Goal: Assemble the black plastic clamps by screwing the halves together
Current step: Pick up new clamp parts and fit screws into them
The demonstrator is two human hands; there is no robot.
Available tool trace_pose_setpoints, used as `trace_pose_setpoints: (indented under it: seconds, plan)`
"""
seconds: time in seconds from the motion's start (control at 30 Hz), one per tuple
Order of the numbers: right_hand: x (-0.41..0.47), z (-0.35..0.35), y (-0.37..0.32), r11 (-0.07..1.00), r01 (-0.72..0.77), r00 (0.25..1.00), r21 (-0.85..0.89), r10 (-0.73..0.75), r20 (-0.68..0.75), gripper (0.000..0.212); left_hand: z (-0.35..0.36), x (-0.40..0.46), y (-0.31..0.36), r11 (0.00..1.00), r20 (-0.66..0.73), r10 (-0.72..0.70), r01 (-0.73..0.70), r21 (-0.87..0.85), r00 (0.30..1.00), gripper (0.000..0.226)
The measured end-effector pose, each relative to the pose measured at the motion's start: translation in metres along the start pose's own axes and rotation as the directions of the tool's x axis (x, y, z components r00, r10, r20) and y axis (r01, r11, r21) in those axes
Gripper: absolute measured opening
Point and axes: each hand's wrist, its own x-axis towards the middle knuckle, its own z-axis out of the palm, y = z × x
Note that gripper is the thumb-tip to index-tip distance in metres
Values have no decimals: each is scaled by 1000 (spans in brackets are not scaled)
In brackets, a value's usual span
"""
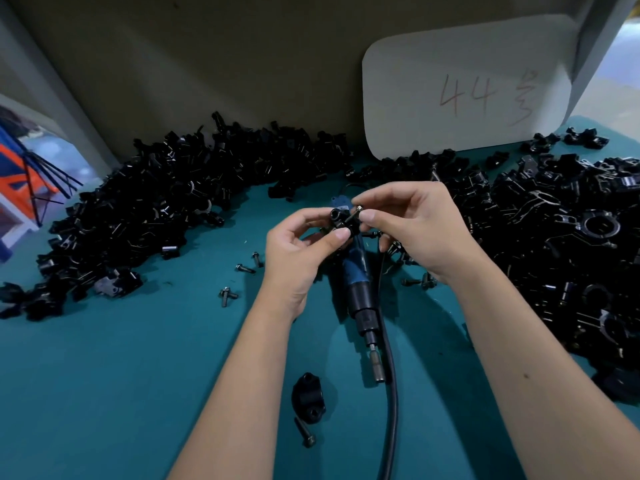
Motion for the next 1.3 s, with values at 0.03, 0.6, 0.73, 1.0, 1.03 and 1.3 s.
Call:
trace_pose_setpoints:
  seconds: [0.03, 0.6, 0.73, 1.0, 1.03, 1.3]
  plan:
    - [0, 0, 0, 1000, 1, 1000, 9, -1, 1, 18, 0, 0, 0, 1000, 10, 4, -4, 2, 1000, 29]
    - [1, 2, -2, 988, 27, 999, -154, -24, 23, 10, 1, -1, -1, 999, 13, -22, 22, -38, 1000, 28]
    - [1, 8, -1, 968, 30, 1000, -250, -28, 9, 15, 3, -2, 0, 998, 12, -36, 37, -56, 999, 33]
    - [2, 27, -5, 819, 66, 996, -570, -87, -10, 47, 4, -1, -1, 999, -4, -46, 46, 11, 999, 29]
    - [2, 26, -6, 817, 64, 997, -573, -79, 0, 48, 5, -2, 0, 999, -3, -46, 46, 13, 999, 28]
    - [2, 17, -2, 807, 129, 990, -576, -69, 124, 21, 6, -2, 4, 999, -13, -25, 25, -20, 1000, 25]
